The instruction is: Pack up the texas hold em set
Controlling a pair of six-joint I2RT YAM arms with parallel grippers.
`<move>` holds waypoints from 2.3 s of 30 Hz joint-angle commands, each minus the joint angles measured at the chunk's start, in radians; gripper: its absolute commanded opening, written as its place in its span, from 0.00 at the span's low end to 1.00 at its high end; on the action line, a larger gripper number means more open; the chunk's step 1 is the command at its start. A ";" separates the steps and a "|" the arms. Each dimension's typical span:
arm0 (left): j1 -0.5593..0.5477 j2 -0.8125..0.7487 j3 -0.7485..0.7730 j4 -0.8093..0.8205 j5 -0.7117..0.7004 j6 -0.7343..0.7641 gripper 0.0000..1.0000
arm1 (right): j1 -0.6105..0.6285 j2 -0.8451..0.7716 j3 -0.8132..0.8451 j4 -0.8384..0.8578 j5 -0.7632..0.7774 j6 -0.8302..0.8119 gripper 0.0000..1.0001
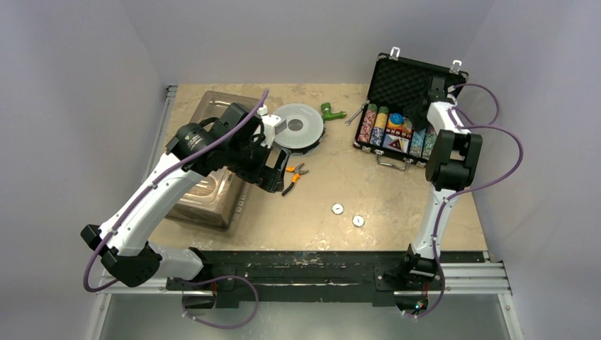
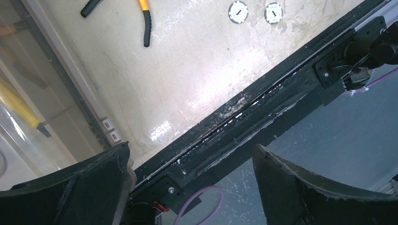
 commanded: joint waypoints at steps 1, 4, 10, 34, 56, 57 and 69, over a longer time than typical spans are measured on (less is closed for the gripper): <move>-0.002 -0.015 0.023 0.010 -0.005 0.022 1.00 | 0.010 -0.039 -0.026 -0.010 -0.010 0.022 0.22; -0.002 -0.017 0.020 0.010 -0.004 0.021 1.00 | 0.012 -0.052 -0.049 -0.001 -0.007 0.021 0.25; -0.002 -0.020 0.018 0.010 0.000 0.021 1.00 | 0.014 -0.060 -0.055 -0.016 -0.006 0.010 0.29; -0.001 -0.031 -0.003 0.023 0.022 0.017 1.00 | 0.015 -0.131 -0.019 -0.004 -0.062 -0.151 0.63; -0.002 -0.025 0.000 0.020 0.019 0.020 1.00 | 0.036 -0.136 -0.130 0.064 -0.029 -0.116 0.00; -0.002 -0.025 0.000 0.020 0.018 0.020 1.00 | 0.037 -0.134 -0.133 0.066 -0.022 -0.117 0.00; -0.002 -0.030 -0.002 0.014 0.006 0.020 1.00 | 0.037 -0.058 -0.065 0.066 -0.019 -0.150 0.00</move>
